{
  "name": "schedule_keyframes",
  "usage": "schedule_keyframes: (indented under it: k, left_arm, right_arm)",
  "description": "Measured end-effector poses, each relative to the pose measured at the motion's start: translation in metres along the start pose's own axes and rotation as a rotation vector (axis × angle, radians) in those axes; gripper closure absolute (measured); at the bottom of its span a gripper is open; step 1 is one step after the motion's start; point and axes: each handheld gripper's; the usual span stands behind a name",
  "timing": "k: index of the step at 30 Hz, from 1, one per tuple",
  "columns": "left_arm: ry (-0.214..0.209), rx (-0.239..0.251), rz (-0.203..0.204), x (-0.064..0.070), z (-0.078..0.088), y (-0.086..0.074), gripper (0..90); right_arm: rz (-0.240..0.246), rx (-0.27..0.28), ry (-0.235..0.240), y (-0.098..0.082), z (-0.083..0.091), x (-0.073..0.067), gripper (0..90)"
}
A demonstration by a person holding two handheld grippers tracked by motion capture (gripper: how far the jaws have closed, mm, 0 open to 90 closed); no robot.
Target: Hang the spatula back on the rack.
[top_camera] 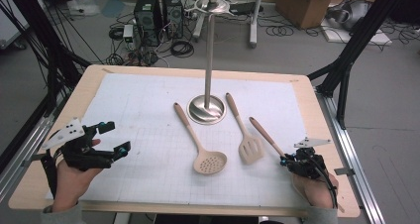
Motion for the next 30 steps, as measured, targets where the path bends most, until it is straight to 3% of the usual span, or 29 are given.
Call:
schedule_keyframes:
  k: [7,16,23,30]
  left_arm:
    - [-0.002,0.001,-0.004,0.001,0.000,0.000,6.1]
    - [-0.004,0.004,0.000,0.001,0.001,0.000,6.1]
    - [-0.006,0.002,0.002,0.001,0.001,0.000,6.0]
    - [-0.006,-0.001,0.003,0.000,0.002,-0.001,6.0]
  right_arm:
    - [0.011,0.091,0.002,0.008,0.023,-0.004,78.4]
    - [0.066,0.130,0.000,0.028,0.044,-0.013,78.4]
    - [0.078,0.155,0.033,0.041,0.052,-0.016,78.4]
    - [0.102,0.187,0.034,0.057,0.065,-0.019,78.4]
Point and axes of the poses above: each handheld gripper's, and its own axes: z roughly backward along the jaws, y roughly out of its top, x roughly to its right, and after that the axes turned 13 degrees about y, right-handed
